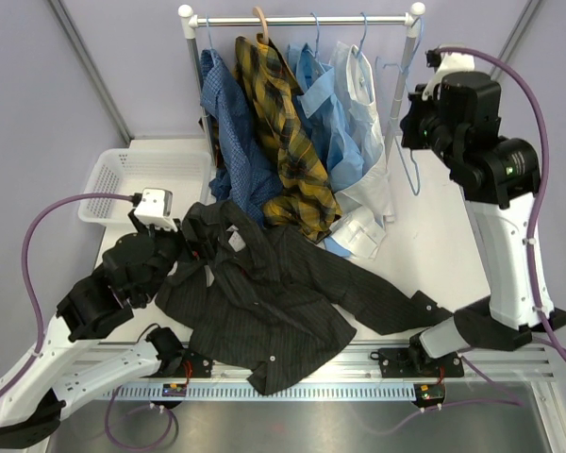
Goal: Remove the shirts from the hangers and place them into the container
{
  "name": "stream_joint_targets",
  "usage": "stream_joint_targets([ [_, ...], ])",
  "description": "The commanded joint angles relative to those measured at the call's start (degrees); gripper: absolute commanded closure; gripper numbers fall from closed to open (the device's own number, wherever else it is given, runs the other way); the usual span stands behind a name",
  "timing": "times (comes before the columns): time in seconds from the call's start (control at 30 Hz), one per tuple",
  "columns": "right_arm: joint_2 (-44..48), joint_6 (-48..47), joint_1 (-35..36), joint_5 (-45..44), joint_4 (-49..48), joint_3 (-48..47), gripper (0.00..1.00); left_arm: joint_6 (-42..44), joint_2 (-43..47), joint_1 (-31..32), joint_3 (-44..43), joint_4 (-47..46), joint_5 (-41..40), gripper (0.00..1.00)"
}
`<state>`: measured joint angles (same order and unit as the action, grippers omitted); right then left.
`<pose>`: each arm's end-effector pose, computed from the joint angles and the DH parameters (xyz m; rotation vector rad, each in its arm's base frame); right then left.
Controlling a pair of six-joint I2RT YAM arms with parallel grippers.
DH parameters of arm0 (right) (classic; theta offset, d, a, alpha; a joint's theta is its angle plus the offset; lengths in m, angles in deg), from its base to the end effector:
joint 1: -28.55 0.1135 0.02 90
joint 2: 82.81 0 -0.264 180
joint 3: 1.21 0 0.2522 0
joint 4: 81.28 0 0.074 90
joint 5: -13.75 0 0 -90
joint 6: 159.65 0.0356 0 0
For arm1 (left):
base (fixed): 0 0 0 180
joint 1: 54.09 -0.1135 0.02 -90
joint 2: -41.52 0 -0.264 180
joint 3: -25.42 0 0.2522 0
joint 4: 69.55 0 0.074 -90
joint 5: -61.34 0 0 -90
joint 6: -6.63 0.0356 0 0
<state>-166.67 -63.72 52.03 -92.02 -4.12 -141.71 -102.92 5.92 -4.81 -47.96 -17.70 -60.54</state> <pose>0.2165 0.0835 0.5487 -0.1099 1.9125 0.0802 0.0833 -0.0679 0.3963 0.0720 1.7914 -0.3594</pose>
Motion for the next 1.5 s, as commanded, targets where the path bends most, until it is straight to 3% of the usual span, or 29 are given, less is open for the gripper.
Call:
stream_joint_targets([
  [0.0,-5.3,-2.6,-3.3,2.8,0.3,-8.1,1.0,-0.4,0.6,-0.1,0.8,-0.6,2.1,0.01],
  [0.13,-15.6,-4.4,-8.8,7.4,2.6,-18.4,1.0,-1.4,0.1,-0.1,0.7,1.0,1.4,0.01],
  [0.33,-18.0,-5.5,-10.8,13.4,-2.6,-15.3,1.0,-4.1,0.7,-0.2,1.5,1.6,-1.2,0.01],
  [0.7,-15.6,-9.1,-10.8,14.5,-18.2,-3.8,1.0,-7.1,1.8,-0.1,4.3,1.7,-1.5,0.01],
  [1.1,-6.8,-7.3,-10.8,14.2,-24.9,8.6,1.0,-7.3,-0.6,-0.1,4.8,1.6,-2.6,0.01],
  [1.3,-5.6,-7.2,-10.8,12.8,-24.2,7.9,1.0,-6.1,-2.7,-0.1,4.1,1.6,-2.7,0.01],
  [1.47,-10.5,-8.7,-10.9,12.4,-20.8,1.2,1.0,-5.8,-3.4,-0.2,3.6,1.6,-2.6,0.01],
])
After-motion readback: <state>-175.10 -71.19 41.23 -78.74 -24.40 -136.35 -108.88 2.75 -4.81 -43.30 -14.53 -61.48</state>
